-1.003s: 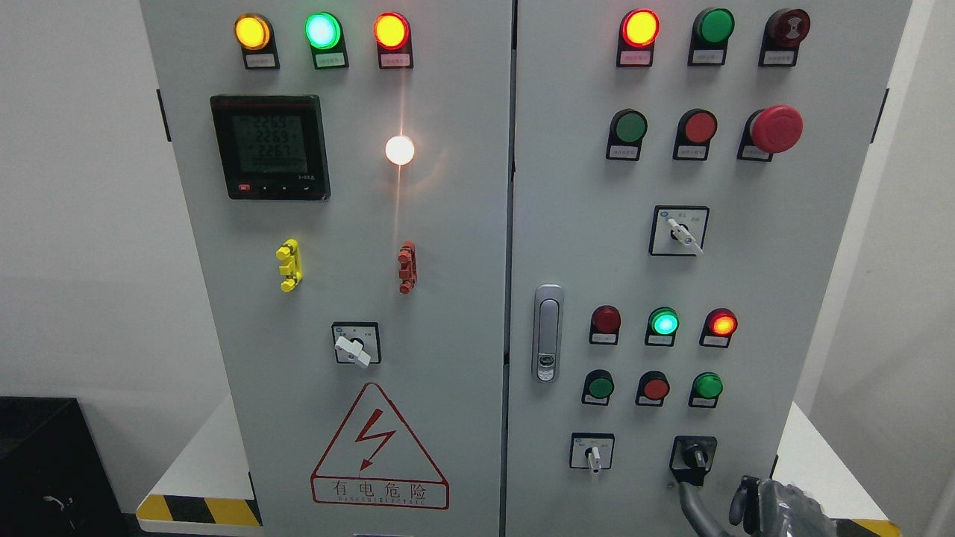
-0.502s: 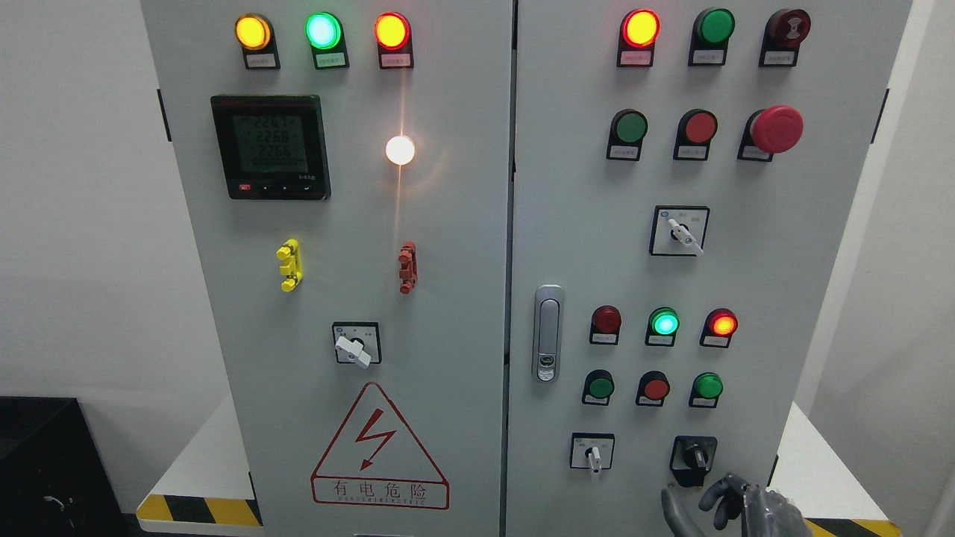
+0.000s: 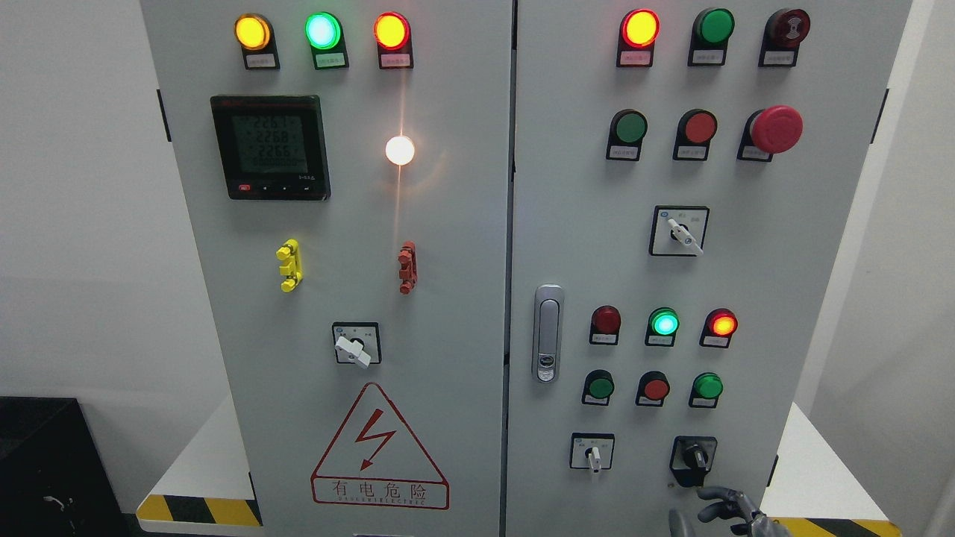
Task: Flip black knob to close circuit
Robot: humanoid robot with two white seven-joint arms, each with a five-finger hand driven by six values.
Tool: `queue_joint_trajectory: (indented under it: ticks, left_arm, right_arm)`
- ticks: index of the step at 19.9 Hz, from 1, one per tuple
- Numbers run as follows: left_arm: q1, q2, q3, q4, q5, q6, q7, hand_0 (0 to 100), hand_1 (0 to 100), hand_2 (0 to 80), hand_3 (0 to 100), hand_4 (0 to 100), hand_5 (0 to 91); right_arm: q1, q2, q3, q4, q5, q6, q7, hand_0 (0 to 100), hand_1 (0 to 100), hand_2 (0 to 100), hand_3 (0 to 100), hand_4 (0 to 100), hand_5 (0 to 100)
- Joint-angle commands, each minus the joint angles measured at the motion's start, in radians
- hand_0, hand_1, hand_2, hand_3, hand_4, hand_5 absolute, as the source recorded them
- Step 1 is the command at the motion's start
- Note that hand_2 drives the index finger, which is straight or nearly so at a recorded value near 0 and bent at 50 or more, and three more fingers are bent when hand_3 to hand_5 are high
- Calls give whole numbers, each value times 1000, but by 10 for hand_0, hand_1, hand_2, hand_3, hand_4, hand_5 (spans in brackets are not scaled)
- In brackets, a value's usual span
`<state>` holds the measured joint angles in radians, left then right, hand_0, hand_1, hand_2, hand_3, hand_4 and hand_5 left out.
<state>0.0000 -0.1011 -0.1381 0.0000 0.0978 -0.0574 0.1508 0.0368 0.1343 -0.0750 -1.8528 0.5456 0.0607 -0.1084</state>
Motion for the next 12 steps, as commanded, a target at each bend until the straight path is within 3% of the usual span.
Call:
queue_joint_trajectory:
  ticks: [1, 3, 5, 9, 12]
  left_arm:
    - [23, 0, 0, -31, 0, 1, -1, 120, 556, 0, 0, 0, 0]
    - [23, 0, 0, -31, -1, 1, -1, 120, 556, 0, 0, 0, 0]
    - [23, 0, 0, -31, -1, 1, -1, 120, 556, 0, 0, 0, 0]
    - [23, 0, 0, -31, -1, 1, -1, 120, 556, 0, 0, 0, 0]
    - [23, 0, 0, -31, -1, 1, -1, 120, 556, 0, 0, 0, 0]
  right_arm:
    - [67, -2, 37, -112, -307, -1, -8, 0, 108, 204, 334, 310, 240]
    - [80, -2, 41, -117, -418, -2, -46, 0, 88, 197, 330, 308, 230]
    - [95, -2, 41, -124, -488, -4, -51, 0, 62, 191, 329, 307, 229]
    - [126, -5, 41, -121, -565, -41, -34, 0, 0, 164, 302, 259, 169]
    - [155, -5, 41, -123, -585, -59, 9, 0, 0, 125, 254, 196, 94]
